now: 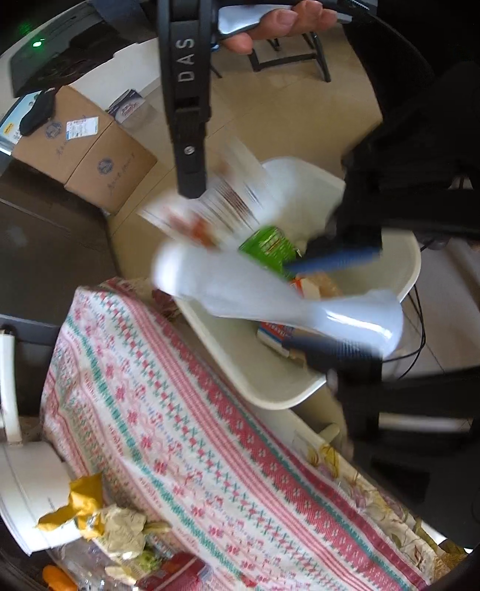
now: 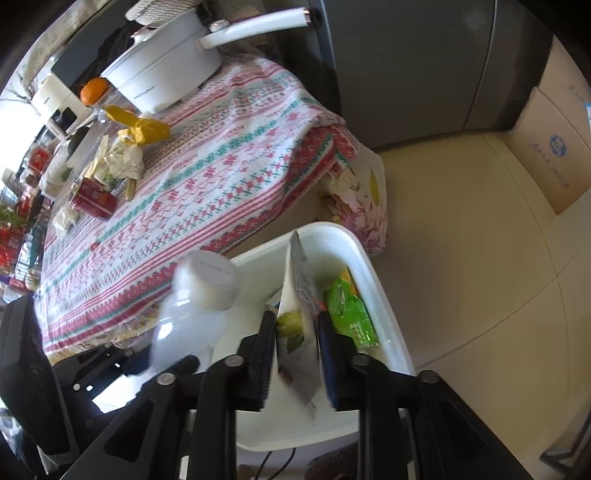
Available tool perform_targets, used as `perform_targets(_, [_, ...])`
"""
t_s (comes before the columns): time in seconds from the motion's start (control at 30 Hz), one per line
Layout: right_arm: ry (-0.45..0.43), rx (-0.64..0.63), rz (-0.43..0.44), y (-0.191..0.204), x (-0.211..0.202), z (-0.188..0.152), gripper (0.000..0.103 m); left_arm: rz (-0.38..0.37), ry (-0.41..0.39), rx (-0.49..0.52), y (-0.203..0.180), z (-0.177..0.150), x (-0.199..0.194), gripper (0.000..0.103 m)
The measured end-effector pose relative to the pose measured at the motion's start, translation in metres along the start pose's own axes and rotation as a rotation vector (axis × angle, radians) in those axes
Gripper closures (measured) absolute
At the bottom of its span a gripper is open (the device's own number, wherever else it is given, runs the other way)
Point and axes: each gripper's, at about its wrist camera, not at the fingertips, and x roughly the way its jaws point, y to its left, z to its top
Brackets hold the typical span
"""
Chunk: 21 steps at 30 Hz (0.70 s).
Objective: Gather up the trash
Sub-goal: 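Carry bottle and pouch to the white bin and open both tools, then move both tools back over the table toward the red can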
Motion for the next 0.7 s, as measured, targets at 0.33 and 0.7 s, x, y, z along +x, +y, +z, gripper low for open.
perform_targets(0.33, [-0.067,0.026,-0.016,-0.005,-0.019,0.003,0.042,0.097,-0.066,0.007,0.009,0.004,-0.029,0.026])
perform_targets(0.7, [-0.220,-0.058,-0.099,0.021,-0.053,0.013,0.035,0.225,-0.172,-0.038,0.040,0.016,-0.075,0.016])
